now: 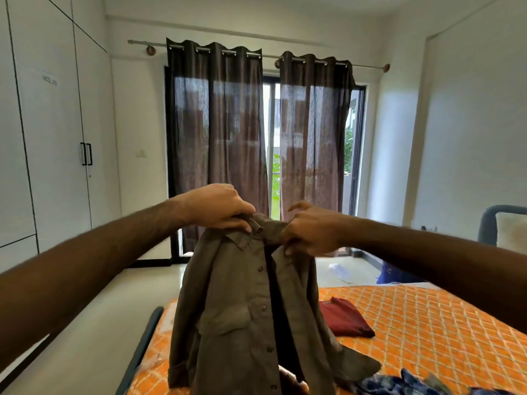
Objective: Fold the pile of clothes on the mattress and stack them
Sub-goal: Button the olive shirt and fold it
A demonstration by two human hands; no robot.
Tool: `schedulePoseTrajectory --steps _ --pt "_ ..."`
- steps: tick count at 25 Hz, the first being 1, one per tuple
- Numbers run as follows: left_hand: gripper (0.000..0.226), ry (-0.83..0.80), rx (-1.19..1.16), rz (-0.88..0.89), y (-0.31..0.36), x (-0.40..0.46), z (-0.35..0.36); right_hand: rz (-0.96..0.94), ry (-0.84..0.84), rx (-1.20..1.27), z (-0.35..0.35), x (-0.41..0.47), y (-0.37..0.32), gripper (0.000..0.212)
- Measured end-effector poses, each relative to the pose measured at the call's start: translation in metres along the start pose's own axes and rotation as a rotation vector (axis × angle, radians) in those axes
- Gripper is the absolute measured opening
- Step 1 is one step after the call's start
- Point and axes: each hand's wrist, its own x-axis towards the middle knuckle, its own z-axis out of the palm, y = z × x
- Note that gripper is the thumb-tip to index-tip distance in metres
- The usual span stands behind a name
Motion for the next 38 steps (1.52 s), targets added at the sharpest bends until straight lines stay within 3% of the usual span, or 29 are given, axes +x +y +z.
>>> schedulePoseTrajectory --steps 3,5,9,12,15,18,21,24,28,32,34,36,38 --pt "0.045 -0.01 0.18 -0.011 0.0 0.006 -0.004 0.077 0.249 -0.03 0.002 0.006 0.027 0.02" --pt "0.037 -0.011 0.17 -0.063 -0.002 0.007 -0.006 0.071 0.36 -0.001 -0.002 0.008 0.036 0.03" --pt "0.038 0.178 0.083 -0.041 -0.004 0.018 -0.002 0.055 0.59 0.112 -0.018 0.013 0.037 0.035" --pt "0.029 0.168 0.092 -0.026 -0.008 0.026 0.002 -0.001 0.515 0.094 -0.018 0.019 0.029 0.041" --pt "0.037 0.205 0.077 -0.013 -0.01 0.025 0.001 -0.064 0.595 -0.046 -0.007 0.019 0.026 0.037" --pt "0.043 0.382 0.037 0.021 -0.007 0.019 -0.002 0.097 0.626 0.088 0.0 0.02 0.026 0.037" --pt "0.05 0.501 0.061 0.057 0.0 0.017 -0.002 0.269 0.609 0.337 0.005 0.026 0.031 0.066" --pt "0.052 0.508 0.129 0.102 0.007 0.023 0.0 0.264 0.421 0.363 -0.002 0.029 0.041 0.088" --pt "0.041 0.482 0.188 0.146 0.007 0.03 0.005 0.212 0.281 0.389 -0.007 0.034 0.042 0.048" --pt "0.038 0.472 0.188 0.118 0.005 0.026 0.002 0.259 0.397 0.42 0.001 0.037 0.041 0.021" --pt "0.027 0.496 0.164 0.002 0.001 0.027 0.005 0.29 0.468 0.345 0.001 0.038 0.042 0.019" --pt "0.04 0.568 -0.132 -0.264 0.002 0.027 0.016 0.32 0.507 0.243 0.001 0.041 0.052 0.019" --pt "0.078 0.547 -0.646 -0.512 0.007 0.024 0.035 0.323 0.493 0.304 -0.002 0.043 0.067 0.015"
